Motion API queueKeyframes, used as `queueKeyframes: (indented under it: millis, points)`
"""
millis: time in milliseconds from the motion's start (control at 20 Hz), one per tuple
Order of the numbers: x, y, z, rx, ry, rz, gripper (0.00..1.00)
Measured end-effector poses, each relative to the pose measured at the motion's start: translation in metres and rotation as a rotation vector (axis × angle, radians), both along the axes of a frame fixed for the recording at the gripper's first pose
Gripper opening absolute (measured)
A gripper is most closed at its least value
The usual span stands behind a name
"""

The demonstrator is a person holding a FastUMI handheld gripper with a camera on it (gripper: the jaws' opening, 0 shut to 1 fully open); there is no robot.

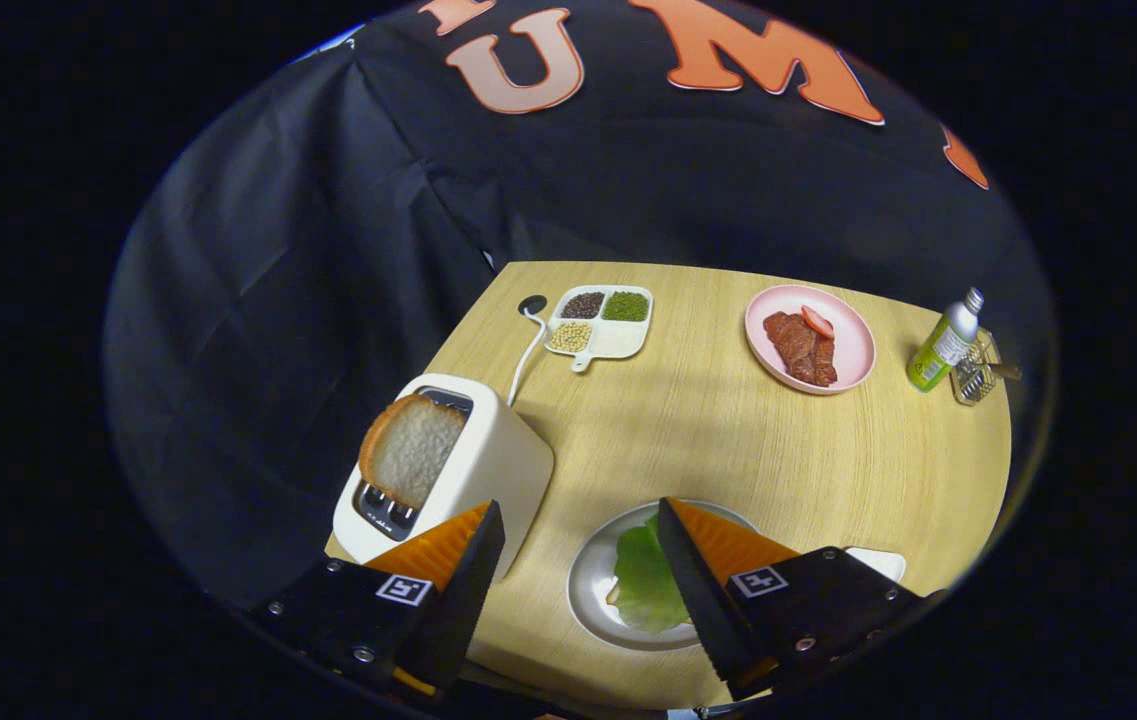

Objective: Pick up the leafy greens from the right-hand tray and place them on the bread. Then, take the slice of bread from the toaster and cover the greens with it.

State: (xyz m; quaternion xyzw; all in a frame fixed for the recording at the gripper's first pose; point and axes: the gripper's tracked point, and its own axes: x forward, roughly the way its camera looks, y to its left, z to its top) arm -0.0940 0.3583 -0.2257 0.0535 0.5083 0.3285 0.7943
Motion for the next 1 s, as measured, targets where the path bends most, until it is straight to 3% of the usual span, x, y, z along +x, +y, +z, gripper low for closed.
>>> queueKeyframes:
  millis: [350, 600, 1000]
  points:
    - [-0.012, 0.08, 0.039, -0.003, 0.034, 0.098, 0.93]
    - [-0.014, 0.122, 0.039, -0.069, 0.066, 0.122, 0.93]
    - [-0.015, 0.137, -0.005, -0.247, 0.173, 0.081, 0.76]
